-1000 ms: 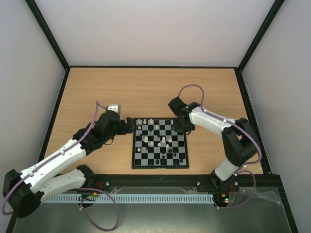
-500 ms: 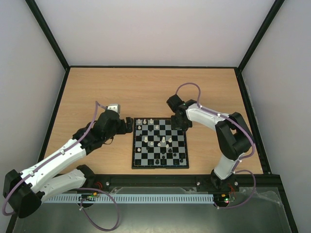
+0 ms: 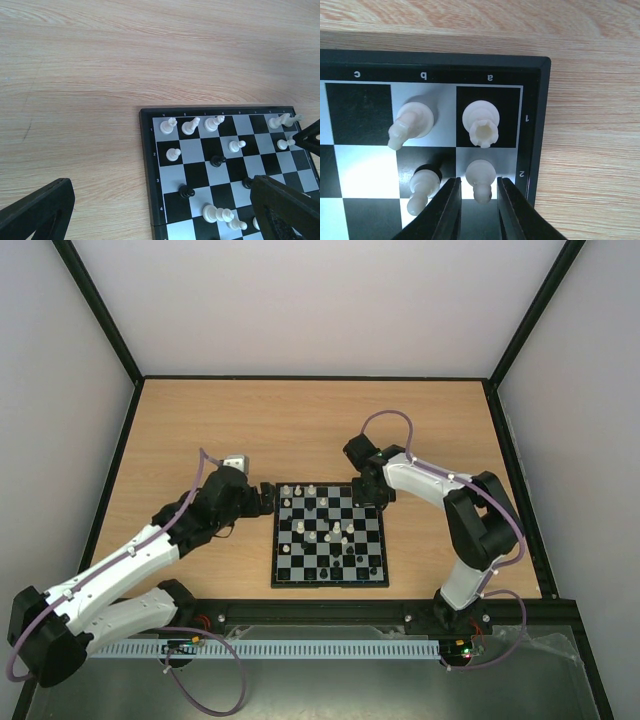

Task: Set up the chess pieces on the board
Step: Place the chess piece on the chessboard, then pick up the chess piece from the chessboard.

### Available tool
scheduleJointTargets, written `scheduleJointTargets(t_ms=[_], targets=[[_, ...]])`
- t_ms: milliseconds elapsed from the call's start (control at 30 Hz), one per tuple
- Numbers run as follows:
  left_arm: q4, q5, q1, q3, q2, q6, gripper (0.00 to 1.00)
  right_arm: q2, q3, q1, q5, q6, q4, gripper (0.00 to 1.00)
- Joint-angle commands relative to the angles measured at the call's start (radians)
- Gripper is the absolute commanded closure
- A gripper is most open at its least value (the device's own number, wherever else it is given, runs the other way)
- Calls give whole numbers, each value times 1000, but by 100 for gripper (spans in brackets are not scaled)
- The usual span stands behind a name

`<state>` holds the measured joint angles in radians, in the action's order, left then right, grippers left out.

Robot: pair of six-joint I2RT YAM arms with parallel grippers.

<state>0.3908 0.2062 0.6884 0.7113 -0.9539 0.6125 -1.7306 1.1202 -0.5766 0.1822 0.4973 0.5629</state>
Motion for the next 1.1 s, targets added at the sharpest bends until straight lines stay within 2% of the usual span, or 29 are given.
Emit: scheduleJointTargets(t_ms=[0, 233, 367, 500, 733, 967, 1067], targets=[[6, -5, -7, 12, -19, -7, 1, 45, 32, 3, -24, -21, 37, 78], [11, -46, -7, 64, -75, -24, 1, 183, 42, 3, -37, -29, 64, 69], [10, -90, 16, 130, -177, -47, 1, 286, 29, 3, -24, -32, 80, 63], [47, -50, 82, 218, -325, -55, 1, 353, -6, 3, -32, -36, 74, 62], [61, -42, 163, 297, -472, -44, 1, 414, -59, 3, -64, -43, 51, 62], [75, -22, 194, 327, -569, -45, 19, 427, -67, 3, -101, -52, 38, 63], [70, -21, 199, 336, -585, -47, 23, 428, -69, 3, -110, -54, 37, 63]])
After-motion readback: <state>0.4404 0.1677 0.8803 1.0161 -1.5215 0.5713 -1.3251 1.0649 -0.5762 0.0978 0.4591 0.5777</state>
